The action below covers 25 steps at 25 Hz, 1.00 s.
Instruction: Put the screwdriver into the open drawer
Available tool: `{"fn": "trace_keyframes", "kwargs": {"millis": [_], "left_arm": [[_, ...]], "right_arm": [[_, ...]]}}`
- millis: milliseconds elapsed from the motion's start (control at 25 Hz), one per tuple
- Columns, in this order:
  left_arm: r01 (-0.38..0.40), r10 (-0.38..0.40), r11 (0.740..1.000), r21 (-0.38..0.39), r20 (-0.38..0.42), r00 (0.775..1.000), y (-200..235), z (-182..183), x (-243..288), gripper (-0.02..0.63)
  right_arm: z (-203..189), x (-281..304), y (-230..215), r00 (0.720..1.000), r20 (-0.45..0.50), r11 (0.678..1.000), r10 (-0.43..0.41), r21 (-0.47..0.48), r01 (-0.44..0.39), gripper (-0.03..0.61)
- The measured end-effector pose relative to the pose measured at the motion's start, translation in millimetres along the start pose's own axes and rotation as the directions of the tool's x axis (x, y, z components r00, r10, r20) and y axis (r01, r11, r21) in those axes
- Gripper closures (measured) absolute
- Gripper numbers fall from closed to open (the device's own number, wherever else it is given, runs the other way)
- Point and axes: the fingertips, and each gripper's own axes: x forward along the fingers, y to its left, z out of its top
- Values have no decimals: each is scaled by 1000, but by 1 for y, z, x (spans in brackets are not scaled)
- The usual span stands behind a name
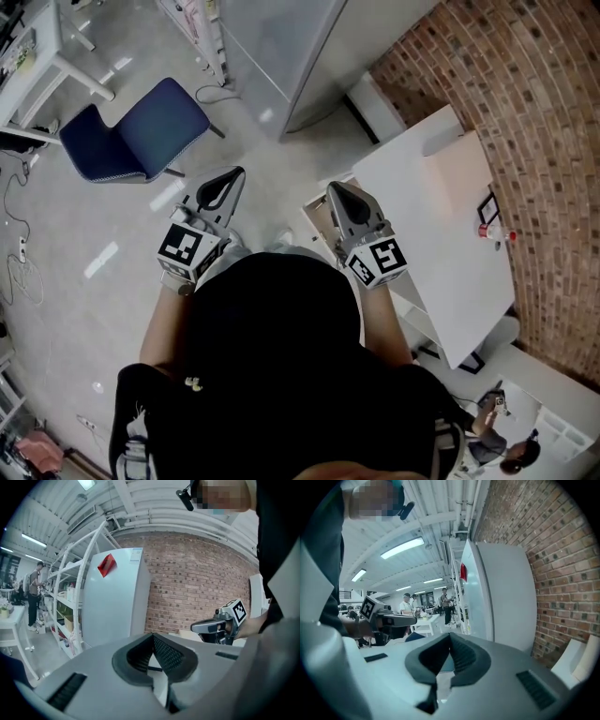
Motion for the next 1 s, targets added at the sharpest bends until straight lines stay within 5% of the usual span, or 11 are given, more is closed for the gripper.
{"fn": "trace_keyframes", "kwargs": {"millis": [400,1000], "left_arm": [[10,-12,1000,10,171,985,19,80,-23,609],[1,-8,999,38,196,981,40,101,-38,606]], "right_arm": [[87,8,26,990,138,995,27,-97,-14,568],[115,33,49,984,175,989,39,-146,-13,568]]}}
